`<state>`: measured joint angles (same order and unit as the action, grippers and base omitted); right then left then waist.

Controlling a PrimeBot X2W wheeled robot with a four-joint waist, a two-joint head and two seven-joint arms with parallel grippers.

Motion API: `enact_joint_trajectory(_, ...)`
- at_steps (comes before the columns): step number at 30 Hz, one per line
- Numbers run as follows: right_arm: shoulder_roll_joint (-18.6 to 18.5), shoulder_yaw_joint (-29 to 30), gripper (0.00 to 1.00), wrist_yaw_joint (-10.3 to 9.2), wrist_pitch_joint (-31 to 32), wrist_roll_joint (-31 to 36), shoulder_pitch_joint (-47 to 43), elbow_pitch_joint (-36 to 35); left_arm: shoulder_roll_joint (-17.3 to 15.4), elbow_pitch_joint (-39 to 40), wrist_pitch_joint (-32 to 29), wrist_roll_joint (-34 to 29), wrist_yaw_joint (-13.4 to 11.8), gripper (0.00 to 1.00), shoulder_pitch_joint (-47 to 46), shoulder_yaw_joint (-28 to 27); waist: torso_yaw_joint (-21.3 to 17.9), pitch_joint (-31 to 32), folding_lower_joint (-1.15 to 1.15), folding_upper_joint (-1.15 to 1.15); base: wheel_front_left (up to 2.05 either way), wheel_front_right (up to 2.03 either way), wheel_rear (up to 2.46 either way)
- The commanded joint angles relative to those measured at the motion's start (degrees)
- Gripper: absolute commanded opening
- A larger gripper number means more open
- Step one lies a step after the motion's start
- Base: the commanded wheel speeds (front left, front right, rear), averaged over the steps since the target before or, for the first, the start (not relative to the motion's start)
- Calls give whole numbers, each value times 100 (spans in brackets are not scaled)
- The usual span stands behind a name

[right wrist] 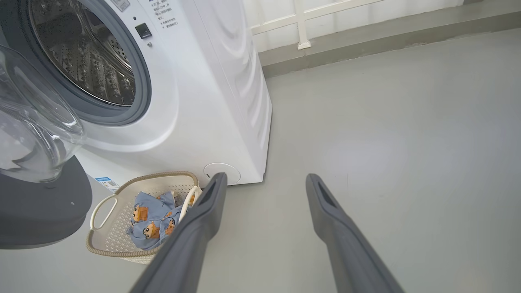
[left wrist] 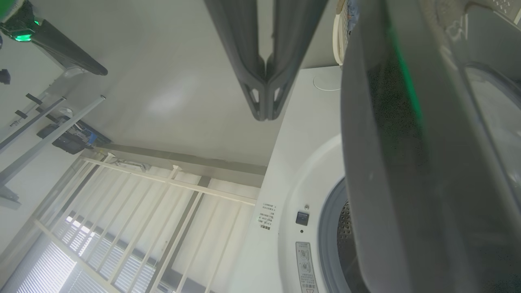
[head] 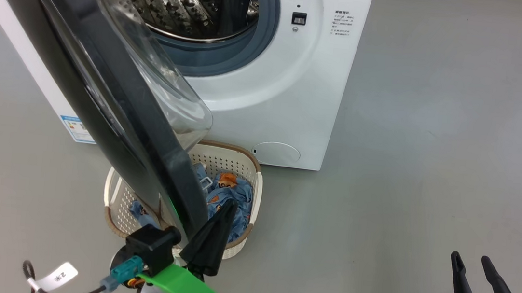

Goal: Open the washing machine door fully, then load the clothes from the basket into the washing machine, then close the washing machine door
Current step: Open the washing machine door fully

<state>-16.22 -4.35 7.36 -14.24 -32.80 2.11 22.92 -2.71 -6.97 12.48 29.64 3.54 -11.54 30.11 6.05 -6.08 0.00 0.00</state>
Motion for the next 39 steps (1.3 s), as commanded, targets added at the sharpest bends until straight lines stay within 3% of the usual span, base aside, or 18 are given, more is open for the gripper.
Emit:
enact_joint_trajectory(1, -94, -133, 100, 13, -75, 51, 186, -130, -18, -14, 84, 27, 16, 0, -275, -135, -6, -2, 0, 0, 0, 0, 0)
enact_joint_trajectory(12, -104, -121, 100, 13, -75, 45, 211, -158, -17, -883, 247, 293, -43, 0, -648, -159, -36, -53, 0, 0, 0, 0, 0)
enact_joint_trajectory(39, -200, -208, 100, 13, -75, 69, 241, -179, -17, -582, 252, 62, -81, 0, -198, -864, 245, -7, 0, 0, 0, 0, 0)
